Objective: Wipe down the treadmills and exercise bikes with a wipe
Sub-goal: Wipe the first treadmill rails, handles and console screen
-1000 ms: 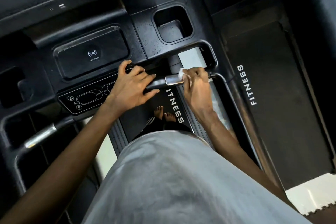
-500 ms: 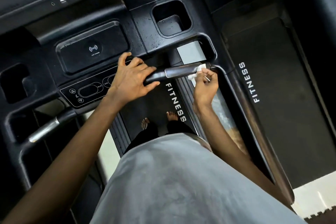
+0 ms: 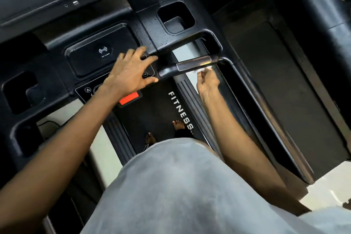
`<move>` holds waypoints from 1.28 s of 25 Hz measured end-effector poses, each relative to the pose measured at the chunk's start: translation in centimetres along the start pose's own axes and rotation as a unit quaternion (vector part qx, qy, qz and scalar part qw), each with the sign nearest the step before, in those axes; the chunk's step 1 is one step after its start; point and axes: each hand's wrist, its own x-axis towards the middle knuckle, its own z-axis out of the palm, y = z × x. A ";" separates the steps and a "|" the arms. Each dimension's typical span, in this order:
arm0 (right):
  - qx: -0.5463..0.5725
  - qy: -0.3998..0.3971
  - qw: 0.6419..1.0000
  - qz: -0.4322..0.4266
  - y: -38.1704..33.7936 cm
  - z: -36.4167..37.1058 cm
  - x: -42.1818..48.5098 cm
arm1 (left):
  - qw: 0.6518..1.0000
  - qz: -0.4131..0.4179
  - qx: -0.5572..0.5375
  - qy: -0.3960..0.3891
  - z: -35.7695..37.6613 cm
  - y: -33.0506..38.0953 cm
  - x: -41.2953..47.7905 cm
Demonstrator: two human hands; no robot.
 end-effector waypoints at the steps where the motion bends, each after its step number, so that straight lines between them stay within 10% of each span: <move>1: 0.002 0.007 1.000 -0.004 0.0 0.0 -0.1 | 1.000 0.012 -0.002 0.003 0.1 -0.2 -0.1; 13: -0.115 -0.039 0.990 -0.068 3.2 -0.1 -4.5 | 0.995 0.015 -0.055 0.086 1.3 -0.4 -0.8; 17: -0.400 -0.102 0.825 -0.385 3.1 -1.4 -4.9 | 0.992 -0.011 -0.058 0.108 1.9 0.0 -1.3; 23: -0.554 -0.264 0.621 -0.487 4.6 -1.3 -7.1 | 0.992 -0.018 -0.053 0.113 2.1 0.1 -1.2; 29: -0.576 -0.293 0.554 -0.525 4.3 -0.3 -7.1 | 0.991 -0.022 -0.068 0.112 2.1 0.1 -1.0; 32: -0.545 -0.349 0.589 -0.483 4.7 -1.5 -7.2 | 0.990 -0.047 -0.087 0.101 2.0 0.1 -1.2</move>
